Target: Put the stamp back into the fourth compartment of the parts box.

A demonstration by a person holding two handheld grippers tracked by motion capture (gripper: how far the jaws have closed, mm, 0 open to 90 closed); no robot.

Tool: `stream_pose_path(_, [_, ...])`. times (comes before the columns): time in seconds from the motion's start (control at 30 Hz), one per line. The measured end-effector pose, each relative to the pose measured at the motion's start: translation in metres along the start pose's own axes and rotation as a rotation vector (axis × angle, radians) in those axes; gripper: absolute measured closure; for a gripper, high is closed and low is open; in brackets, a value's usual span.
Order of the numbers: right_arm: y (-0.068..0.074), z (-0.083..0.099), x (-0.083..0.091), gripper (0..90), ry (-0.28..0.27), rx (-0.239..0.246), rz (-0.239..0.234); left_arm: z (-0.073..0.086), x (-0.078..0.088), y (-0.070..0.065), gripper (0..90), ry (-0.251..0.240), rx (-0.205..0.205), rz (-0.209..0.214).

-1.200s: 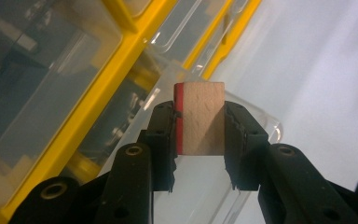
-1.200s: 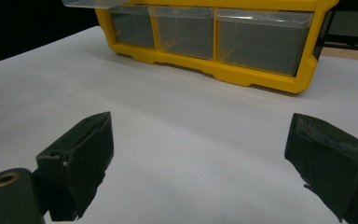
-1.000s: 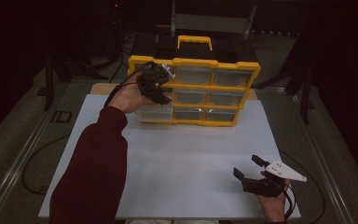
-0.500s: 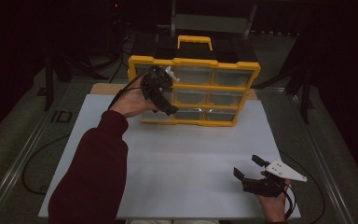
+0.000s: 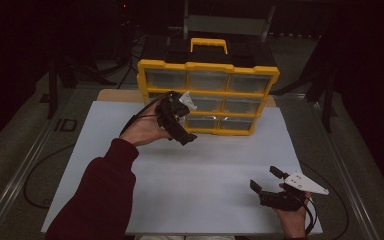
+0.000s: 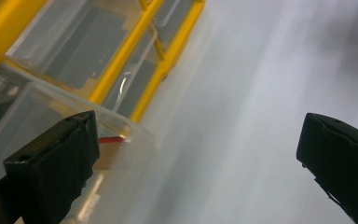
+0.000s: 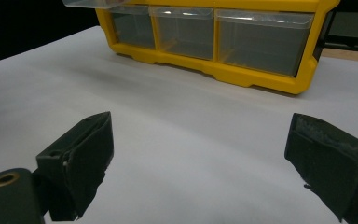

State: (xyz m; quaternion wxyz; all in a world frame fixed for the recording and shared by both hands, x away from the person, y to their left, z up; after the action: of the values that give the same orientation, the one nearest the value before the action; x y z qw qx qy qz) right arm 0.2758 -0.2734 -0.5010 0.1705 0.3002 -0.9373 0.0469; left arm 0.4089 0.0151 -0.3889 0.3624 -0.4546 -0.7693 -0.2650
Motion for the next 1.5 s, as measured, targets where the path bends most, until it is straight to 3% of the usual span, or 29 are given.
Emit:
stream_pose_path(0.17, [0.000, 0.000, 0.000, 7.8, 0.001, -0.002, 0.000, 0.011, 0.005, -0.005, 0.0, -0.072, 0.009, -0.079])
stream_pose_path(0.27, [-0.001, 0.001, 0.000, 7.8, 0.001, -0.004, -0.001, 0.012, 0.010, -0.007, 0.0, -0.104, 0.002, -0.094])
stream_pose_path(0.43, [0.000, 0.000, 0.000, 7.8, -0.001, -0.002, 0.001, 0.025, 0.013, -0.019, 0.0, -0.121, -0.010, -0.069])
stream_pose_path(0.7, [0.001, 0.001, 0.000, 7.8, 0.004, 0.000, -0.003, 0.068, -0.007, -0.026, 0.0, -0.132, 0.020, -0.082])
stream_pose_path(0.73, [0.001, 0.001, 0.000, 7.8, 0.006, 0.000, -0.003, 0.081, -0.012, -0.027, 0.0, -0.141, 0.043, -0.082])
stream_pose_path(0.83, [0.001, 0.001, -0.001, 7.8, 0.006, 0.002, -0.003, 0.095, -0.017, -0.027, 0.0, -0.145, 0.067, -0.084])
stream_pose_path(0.87, [0.001, 0.001, -0.001, 7.8, 0.007, 0.001, -0.003, 0.109, -0.021, -0.027, 0.0, -0.149, 0.085, -0.096])
stream_pose_path(0.93, [0.001, 0.001, -0.001, 7.8, 0.008, 0.003, -0.002, 0.122, -0.023, -0.027, 0.0, -0.165, 0.121, -0.094])
stream_pose_path(1.03, [0.001, 0.001, -0.001, 7.8, 0.011, 0.006, -0.002, 0.135, -0.024, -0.027, 0.0, -0.188, 0.156, -0.100])
stream_pose_path(1.1, [0.002, 0.001, -0.002, 7.8, 0.013, 0.008, -0.002, 0.153, -0.023, -0.026, 0.0, -0.205, 0.193, -0.120])
stream_pose_path(1.13, [0.003, 0.001, -0.002, 7.8, 0.014, 0.006, -0.005, 0.153, -0.023, -0.026, 0.0, -0.205, 0.193, -0.120])
stream_pose_path(1.23, [0.004, 0.001, -0.004, 7.8, 0.014, 0.013, -0.006, 0.173, -0.018, -0.025, 0.0, -0.245, 0.237, -0.145])
stream_pose_path(1.3, [0.004, 0.001, -0.004, 7.8, 0.016, 0.017, -0.009, 0.177, -0.015, -0.024, 0.0, -0.259, 0.245, -0.151])
stream_pose_path(1.5, [0.004, -0.001, -0.006, 7.8, 0.013, 0.024, -0.009, 0.205, 0.002, -0.023, 0.0, -0.372, 0.322, -0.218])
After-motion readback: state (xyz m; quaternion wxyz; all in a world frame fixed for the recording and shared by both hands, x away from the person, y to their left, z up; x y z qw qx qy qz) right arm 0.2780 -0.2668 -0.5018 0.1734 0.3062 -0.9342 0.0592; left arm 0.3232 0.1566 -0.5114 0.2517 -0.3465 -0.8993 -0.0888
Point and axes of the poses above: each handheld gripper's, and its own axes: x roughly backward along the jaws, z roughly out of its underside, y roughly to its left, the point moved 6 cm from there along -x, roughly forward along the jaws, and after that the axes turned 5 degrees about x, right-handed, at the moved point
